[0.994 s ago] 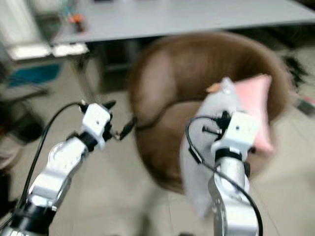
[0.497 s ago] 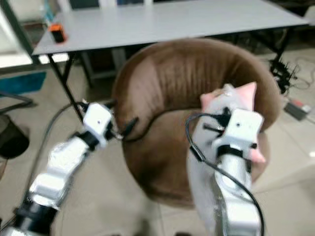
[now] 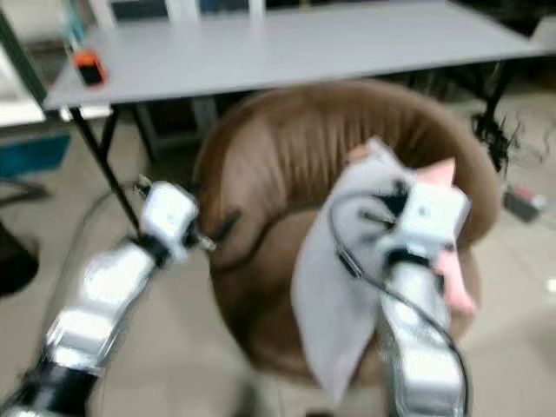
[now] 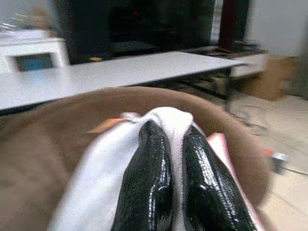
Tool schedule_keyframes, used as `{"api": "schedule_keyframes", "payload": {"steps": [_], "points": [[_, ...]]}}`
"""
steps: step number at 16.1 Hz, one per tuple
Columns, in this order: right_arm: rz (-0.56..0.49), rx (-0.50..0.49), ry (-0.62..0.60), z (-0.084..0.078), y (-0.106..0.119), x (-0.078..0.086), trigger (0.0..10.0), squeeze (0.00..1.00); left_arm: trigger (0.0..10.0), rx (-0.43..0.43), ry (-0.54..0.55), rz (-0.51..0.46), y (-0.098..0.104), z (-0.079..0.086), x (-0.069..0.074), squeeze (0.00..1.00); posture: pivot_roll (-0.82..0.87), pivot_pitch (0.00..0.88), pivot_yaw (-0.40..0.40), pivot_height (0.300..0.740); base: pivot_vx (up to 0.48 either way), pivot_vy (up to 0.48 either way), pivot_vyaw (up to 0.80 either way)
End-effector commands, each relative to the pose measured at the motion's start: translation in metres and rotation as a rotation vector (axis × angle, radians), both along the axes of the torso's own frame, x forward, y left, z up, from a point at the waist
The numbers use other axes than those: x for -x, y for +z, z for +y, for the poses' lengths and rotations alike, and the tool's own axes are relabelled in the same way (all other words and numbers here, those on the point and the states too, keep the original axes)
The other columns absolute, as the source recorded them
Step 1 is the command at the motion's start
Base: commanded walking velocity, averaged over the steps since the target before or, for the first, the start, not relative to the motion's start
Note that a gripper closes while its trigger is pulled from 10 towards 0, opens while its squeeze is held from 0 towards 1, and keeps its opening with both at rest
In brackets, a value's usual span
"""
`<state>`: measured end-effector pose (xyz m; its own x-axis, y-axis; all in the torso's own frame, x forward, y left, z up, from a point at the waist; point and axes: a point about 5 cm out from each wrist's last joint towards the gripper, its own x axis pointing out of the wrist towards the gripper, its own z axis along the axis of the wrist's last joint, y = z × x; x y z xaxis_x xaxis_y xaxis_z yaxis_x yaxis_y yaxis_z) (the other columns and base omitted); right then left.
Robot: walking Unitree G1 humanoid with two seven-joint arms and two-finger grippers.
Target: Move the pillow to the sofa from floor
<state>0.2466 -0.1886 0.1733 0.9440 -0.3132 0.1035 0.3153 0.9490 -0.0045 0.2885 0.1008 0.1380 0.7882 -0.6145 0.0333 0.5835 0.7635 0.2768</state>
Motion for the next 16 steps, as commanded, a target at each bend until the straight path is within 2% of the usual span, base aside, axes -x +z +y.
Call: {"api": "schedule_keyframes", "payload": {"steps": [1, 6, 9, 14, 16], "points": [[-0.064, -0.005, 0.03, 0.007, 0.012, -0.001, 10.0, 0.0, 10.0, -0.027, 0.031, -0.015, 0.004, 0.012, -0.002, 0.0, -0.02, 0.023, 0.017, 0.74, 0.379, 0.0, 0.0], [-0.051, -0.021, 0.036, 0.008, 0.009, -0.002, 10.0, 0.0, 10.0, -0.029, 0.03, -0.016, 0.003, 0.013, -0.001, 0.0, -0.02, 0.019, 0.018, 0.74, 0.376, 0.0, 0.0], [-0.055, -0.032, 0.034, 0.008, 0.009, -0.002, 10.0, 0.0, 10.0, -0.044, 0.022, -0.006, 0.002, 0.013, -0.001, 0.0, -0.01, 0.025, 0.021, 0.74, 0.337, 0.0, -0.41], [-0.044, -0.015, 0.012, 0.007, 0.006, -0.007, 10.0, 0.0, 10.0, -0.066, -0.033, 0.007, -0.001, 0.01, 0.006, 0.0, 0.0, 0.051, 0.022, 0.74, 0.0, 0.0, 0.0], [-0.028, -0.014, -0.055, -0.002, 0.002, -0.019, 10.0, 0.0, 10.0, -0.083, -0.069, 0.024, -0.004, 0.013, 0.011, 0.0, 0.0, 0.072, 0.015, 0.74, 0.0, 0.0, 0.0]]}}
